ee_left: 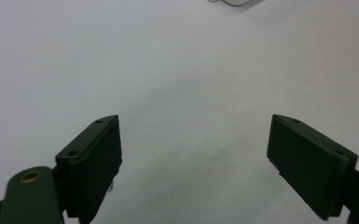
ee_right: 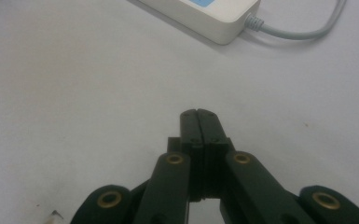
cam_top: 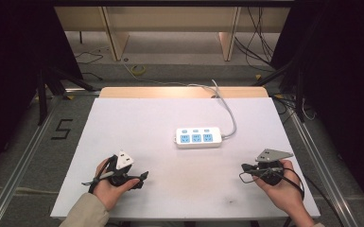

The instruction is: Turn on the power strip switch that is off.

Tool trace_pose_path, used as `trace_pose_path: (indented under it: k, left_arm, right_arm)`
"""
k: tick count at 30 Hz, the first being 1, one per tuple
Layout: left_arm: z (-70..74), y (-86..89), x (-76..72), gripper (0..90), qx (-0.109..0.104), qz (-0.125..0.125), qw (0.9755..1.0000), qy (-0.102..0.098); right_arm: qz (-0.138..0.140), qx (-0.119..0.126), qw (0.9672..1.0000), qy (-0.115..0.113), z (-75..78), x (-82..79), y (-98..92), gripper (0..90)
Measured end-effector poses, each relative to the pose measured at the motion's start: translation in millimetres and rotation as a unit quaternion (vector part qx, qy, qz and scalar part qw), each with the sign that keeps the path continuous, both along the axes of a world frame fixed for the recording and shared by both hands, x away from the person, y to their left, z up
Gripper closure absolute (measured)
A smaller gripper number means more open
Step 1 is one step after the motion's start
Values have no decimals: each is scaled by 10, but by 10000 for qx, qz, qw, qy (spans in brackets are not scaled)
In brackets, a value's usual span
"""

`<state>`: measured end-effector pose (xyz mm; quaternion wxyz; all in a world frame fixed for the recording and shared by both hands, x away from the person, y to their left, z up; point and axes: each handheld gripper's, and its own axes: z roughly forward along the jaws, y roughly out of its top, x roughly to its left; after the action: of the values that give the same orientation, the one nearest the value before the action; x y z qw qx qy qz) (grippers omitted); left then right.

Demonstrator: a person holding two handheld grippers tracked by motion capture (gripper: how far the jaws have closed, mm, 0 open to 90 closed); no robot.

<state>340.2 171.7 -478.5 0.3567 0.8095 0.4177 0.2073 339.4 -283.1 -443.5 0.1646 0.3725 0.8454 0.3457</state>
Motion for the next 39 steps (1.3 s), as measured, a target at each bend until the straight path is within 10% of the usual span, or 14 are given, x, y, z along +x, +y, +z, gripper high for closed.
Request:
trace_pose_path:
  k: [39]
  left_arm:
    - [9,14,1,178,12,31,10000,-61]
  right_arm:
    - [162,-506,9975,466,202,327,267,900]
